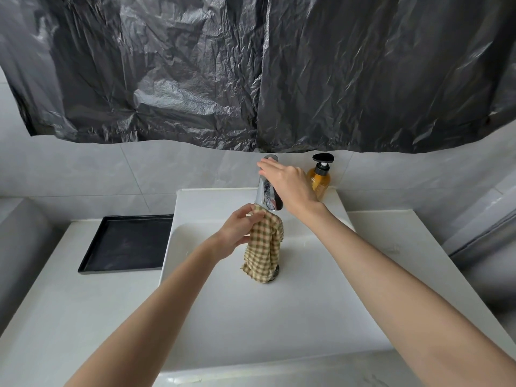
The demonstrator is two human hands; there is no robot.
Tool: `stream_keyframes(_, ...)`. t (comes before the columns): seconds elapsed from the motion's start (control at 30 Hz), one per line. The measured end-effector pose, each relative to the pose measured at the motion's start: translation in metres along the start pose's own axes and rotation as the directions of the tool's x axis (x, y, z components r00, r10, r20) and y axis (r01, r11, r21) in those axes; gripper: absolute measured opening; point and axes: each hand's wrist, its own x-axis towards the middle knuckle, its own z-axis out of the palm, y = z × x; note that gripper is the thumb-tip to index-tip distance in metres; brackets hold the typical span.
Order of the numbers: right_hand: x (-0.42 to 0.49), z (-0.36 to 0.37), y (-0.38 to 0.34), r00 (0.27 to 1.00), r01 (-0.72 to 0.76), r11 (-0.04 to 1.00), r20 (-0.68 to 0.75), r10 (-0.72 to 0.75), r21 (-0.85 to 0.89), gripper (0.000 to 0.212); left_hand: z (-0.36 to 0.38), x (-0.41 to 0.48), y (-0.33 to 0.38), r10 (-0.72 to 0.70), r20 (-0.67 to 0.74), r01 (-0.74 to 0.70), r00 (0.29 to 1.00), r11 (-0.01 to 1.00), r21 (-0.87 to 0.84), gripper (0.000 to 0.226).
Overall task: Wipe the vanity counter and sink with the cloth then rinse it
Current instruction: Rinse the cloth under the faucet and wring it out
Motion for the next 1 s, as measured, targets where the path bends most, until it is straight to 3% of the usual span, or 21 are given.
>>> stream_keyframes(0.2,0.005,0.001,0.000,0.997,-0.051,0.998,-0.051,0.053,0.025,0.018,0.004,-0.001,0.000,-0.001,-0.004,0.001,1.000,1.000,0.005,0.006)
stream_keyframes(0.3,0.005,-0.001,0.003,0.996,-0.050,0.996,0.079,0.044,0.070,0.021,0.004,-0.002,-0.002,0.000,-0.014,0.000,1.000,1.000,0.006,0.007)
stream_keyframes(0.37,0.004,-0.005,0.006,0.982,-0.130,0.972,0.162,0.099,0.197,0.028,0.003,-0.001,-0.004,-0.001,-0.020,0.001,1.000,1.000,0.001,0.007)
stream_keyframes(0.47,-0.018,-0.017,-0.001,0.951,-0.295,0.833,0.225,0.211,0.467,0.041,0.002,0.000,-0.006,-0.004,-0.038,0.005,0.999,1.000,0.004,0.005)
stream_keyframes(0.53,-0.052,-0.015,-0.006,0.920,-0.369,0.750,0.102,0.378,0.549,0.034,0.001,0.001,-0.007,-0.004,-0.053,0.004,0.999,1.000,0.006,0.006)
stream_keyframes(0.6,-0.090,-0.006,-0.010,0.812,-0.514,0.625,0.099,0.575,0.588,0.022,-0.001,0.001,-0.008,-0.001,-0.060,0.001,0.998,1.000,0.005,0.006)
stream_keyframes(0.63,-0.105,0.000,-0.011,0.753,-0.609,0.525,0.226,0.618,0.595,0.020,-0.002,0.001,-0.009,0.001,-0.054,0.000,0.999,1.000,0.006,0.006)
stream_keyframes(0.67,-0.116,0.005,-0.013,0.692,-0.701,0.418,0.411,0.593,0.577,0.023,-0.002,0.002,-0.009,0.006,-0.047,-0.005,0.999,1.000,0.010,0.007)
stream_keyframes(0.73,-0.130,0.015,-0.015,0.619,-0.786,0.344,0.652,0.438,0.514,0.024,-0.002,0.002,-0.009,0.017,-0.038,-0.016,0.999,1.000,0.019,0.007)
stream_keyframes(0.8,-0.132,0.019,-0.016,0.605,-0.796,0.337,0.682,0.412,0.503,0.011,-0.002,0.002,-0.009,0.032,-0.045,-0.030,0.998,0.999,0.037,0.007)
stream_keyframes(0.93,-0.119,0.014,-0.007,0.560,-0.817,0.258,0.599,0.572,0.516,0.017,-0.006,0.006,-0.012,0.099,-0.209,-0.079,0.973,0.991,0.104,0.017)
stream_keyframes(1.0,-0.113,0.011,-0.003,0.573,-0.801,0.213,0.616,0.541,0.559,0.012,-0.008,0.008,-0.016,0.109,-0.234,-0.087,0.966,0.991,0.104,0.019)
